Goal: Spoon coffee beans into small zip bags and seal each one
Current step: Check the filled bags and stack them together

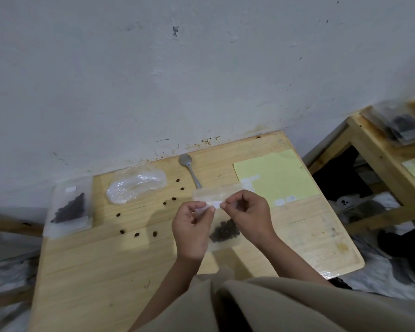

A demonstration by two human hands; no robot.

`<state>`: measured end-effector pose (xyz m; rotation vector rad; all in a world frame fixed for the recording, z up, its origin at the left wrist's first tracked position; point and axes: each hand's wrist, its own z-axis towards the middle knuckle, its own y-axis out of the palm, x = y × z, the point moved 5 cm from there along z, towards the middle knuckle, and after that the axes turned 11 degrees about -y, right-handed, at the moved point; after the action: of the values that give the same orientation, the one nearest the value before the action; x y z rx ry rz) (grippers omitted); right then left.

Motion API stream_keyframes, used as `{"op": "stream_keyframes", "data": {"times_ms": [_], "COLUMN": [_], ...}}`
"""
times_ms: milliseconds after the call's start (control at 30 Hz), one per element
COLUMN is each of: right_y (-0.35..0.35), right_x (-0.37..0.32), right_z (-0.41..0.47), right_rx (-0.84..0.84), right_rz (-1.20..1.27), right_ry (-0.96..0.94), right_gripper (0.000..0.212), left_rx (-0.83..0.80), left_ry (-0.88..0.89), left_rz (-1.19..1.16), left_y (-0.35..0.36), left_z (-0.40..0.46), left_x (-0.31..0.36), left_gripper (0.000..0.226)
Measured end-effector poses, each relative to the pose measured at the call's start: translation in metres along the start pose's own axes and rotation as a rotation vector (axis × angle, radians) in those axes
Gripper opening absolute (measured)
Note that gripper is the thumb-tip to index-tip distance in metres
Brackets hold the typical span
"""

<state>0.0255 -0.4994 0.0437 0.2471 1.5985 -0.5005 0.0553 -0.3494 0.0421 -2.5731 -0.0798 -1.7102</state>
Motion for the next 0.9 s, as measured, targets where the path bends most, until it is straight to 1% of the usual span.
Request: {"op": "stream_keyframes", "data": {"times_ms": [133, 267, 400, 467, 533, 633, 667, 733, 800, 900], "right_y": [0.006, 0.022, 0.047, 0.063, 0.081, 0.119, 0.134, 0.163, 0.190, 0.232], "right_x": [-0.004, -0.014, -0.022, -0.026, -0.026, -0.018, -0.015, -0.012, -0.013, -0.016], "right_z": [-0.004, -0.011, -0.022, -0.029, -0.039, -0.056, -0.061, -0.067, -0.068, -0.062], "right_rx": [-0.003, -0.017, -0.032, -0.095, -0.185, -0.328, -0.355, -0.360, -0.319, -0.259], "right_rz": [0.010, 0.027, 0.124, 0.138, 0.122, 0.092, 0.062, 0.041, 0.055, 0.056], "right_ry": [-0.011, -0.038, -0.033, -0.069, -0.091, -0.034, -0.026, -0.015, -0.013, -0.015], "right_gripper": [0.016, 0.018, 0.022, 0.026, 0.036, 0.054, 0.058, 0.060, 0.058, 0.056], "left_rx": [0.023, 0.044, 0.093, 0.127, 0.166, 0.222, 0.223, 0.201, 0.186, 0.204], "left_ry": [-0.041, -0.079, -0.087, -0.096, -0.116, -0.129, -0.124, -0.085, -0.048, -0.023], "left_rz": [-0.047, -0.067, -0.048, -0.072, -0.107, -0.135, -0.121, -0.011, 0.117, 0.257], "left_y": [-0.008, -0.025, -0.056, -0.080, -0.108, -0.158, -0.174, -0.204, -0.230, -0.265], "left_z": [0.000, 0.002, 0.007, 0.010, 0.016, 0.032, 0.038, 0.049, 0.060, 0.070], "left_x": [0.002, 0.004, 0.010, 0.016, 0.023, 0.027, 0.029, 0.031, 0.029, 0.018], "left_gripper": [0.021, 0.024, 0.024, 0.023, 0.023, 0.027, 0.030, 0.038, 0.046, 0.050]}}
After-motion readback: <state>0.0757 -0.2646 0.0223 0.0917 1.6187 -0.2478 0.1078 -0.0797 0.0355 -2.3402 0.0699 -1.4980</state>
